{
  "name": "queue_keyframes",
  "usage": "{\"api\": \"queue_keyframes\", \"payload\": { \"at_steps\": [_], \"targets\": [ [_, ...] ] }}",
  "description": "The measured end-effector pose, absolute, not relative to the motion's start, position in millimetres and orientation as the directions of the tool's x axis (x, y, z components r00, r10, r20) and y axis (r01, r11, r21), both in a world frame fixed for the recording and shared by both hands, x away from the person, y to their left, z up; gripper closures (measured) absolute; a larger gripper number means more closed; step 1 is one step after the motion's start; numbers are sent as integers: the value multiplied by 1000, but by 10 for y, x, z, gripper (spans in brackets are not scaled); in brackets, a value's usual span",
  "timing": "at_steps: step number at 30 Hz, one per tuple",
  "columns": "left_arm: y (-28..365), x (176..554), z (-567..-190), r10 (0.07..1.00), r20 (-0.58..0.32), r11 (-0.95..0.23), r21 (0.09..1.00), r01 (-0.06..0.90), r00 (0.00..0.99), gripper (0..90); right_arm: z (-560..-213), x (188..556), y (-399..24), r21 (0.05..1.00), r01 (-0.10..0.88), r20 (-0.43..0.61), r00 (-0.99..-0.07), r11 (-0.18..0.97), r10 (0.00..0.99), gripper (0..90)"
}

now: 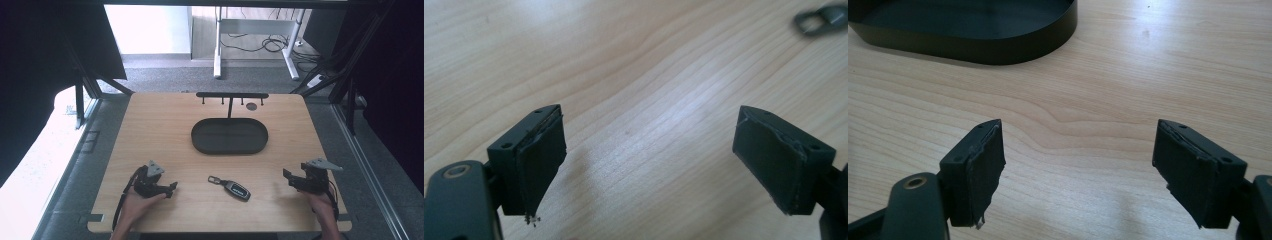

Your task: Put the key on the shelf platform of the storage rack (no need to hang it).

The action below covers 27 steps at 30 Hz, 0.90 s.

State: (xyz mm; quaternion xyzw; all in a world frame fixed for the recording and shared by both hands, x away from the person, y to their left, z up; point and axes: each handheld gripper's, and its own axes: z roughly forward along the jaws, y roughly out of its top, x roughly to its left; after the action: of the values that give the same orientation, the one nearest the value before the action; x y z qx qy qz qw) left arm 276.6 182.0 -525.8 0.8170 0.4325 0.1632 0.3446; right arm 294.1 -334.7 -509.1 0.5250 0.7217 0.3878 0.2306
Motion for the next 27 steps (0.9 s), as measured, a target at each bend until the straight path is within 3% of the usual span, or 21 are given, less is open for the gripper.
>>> {"api": "queue_keyframes", "payload": {
  "at_steps": [13, 17, 22, 27],
  "targets": [
    [1798, 2643, -5106, 756, -43, -414, 742, 527, 654, 150, -5072, 2928, -3373, 797, 572, 51, -380, 192, 923, 222],
    [1760, 2633, -5054, 754, -40, -409, 752, 517, 655, 137, -5046, 2884, -3351, 800, 566, 55, -397, 198, 916, 214],
    [1809, 2555, -4910, 754, -124, -321, 787, 526, 645, 144, -5088, 2871, -3313, 794, 574, 82, -428, 200, 900, 202],
    [1883, 2497, -4859, 795, -111, -308, 773, 554, 597, 187, -5084, 2899, -3253, 789, 571, 72, -453, 227, 889, 207]
  ]
}}
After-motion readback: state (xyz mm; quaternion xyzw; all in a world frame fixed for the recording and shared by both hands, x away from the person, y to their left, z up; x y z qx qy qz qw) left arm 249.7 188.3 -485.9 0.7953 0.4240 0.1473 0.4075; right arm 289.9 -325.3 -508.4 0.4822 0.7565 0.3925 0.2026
